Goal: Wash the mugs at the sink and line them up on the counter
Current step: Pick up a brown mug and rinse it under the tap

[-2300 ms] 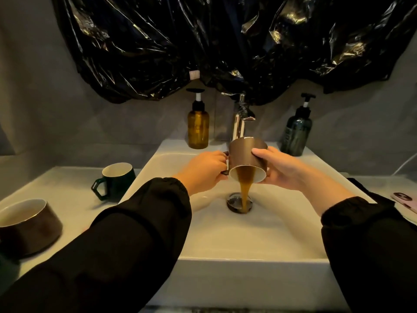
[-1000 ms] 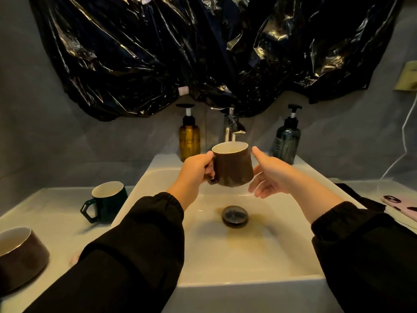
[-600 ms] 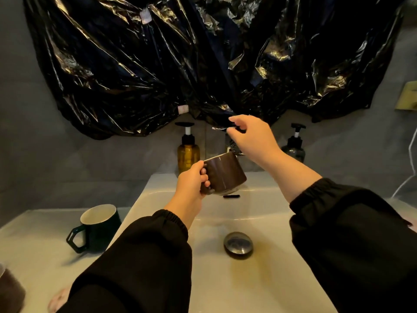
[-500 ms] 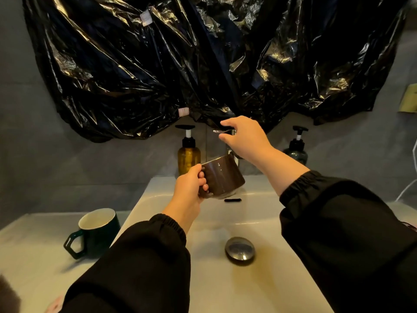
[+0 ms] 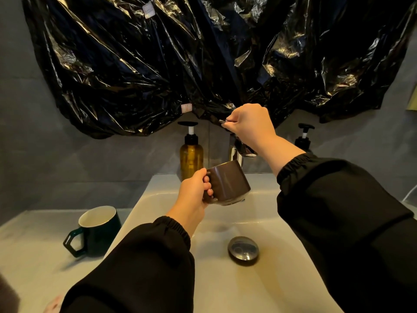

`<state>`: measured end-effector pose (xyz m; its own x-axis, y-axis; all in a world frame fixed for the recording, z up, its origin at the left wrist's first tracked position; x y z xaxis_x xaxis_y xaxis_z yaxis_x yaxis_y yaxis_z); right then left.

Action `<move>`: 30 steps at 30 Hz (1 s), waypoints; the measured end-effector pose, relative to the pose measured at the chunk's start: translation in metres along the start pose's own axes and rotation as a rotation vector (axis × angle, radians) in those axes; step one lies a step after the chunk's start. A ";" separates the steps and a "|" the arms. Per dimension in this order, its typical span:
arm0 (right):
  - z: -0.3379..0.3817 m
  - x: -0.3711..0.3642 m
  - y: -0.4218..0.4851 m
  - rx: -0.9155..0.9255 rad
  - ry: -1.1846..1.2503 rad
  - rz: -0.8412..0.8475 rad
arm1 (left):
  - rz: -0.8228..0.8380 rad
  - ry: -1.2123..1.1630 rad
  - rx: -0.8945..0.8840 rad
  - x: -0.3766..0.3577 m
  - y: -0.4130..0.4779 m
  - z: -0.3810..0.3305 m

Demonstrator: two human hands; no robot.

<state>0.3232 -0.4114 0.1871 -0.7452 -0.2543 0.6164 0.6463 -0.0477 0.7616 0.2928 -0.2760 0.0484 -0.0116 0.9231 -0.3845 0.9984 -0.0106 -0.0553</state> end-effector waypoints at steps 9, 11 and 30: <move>0.001 0.002 0.001 -0.039 -0.018 0.003 | -0.005 -0.010 0.056 0.000 -0.002 0.004; 0.002 0.000 0.000 -0.034 -0.058 0.000 | -0.012 -0.017 0.060 0.001 -0.002 0.004; 0.001 -0.004 -0.002 -0.029 -0.102 -0.088 | -0.002 0.056 0.165 -0.001 -0.009 0.007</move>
<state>0.3254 -0.4094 0.1834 -0.8110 -0.1484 0.5659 0.5812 -0.0937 0.8083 0.2835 -0.2798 0.0434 -0.0055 0.9431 -0.3324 0.9758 -0.0676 -0.2079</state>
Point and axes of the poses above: each hand's wrist, its own y-axis towards the middle knuckle, its own x-axis out of the back of the hand, z = x × y, the point moved 4 cm from there along y, towards the middle knuckle, and after that the axes turned 7 degrees about -x, right-handed, at the moved point
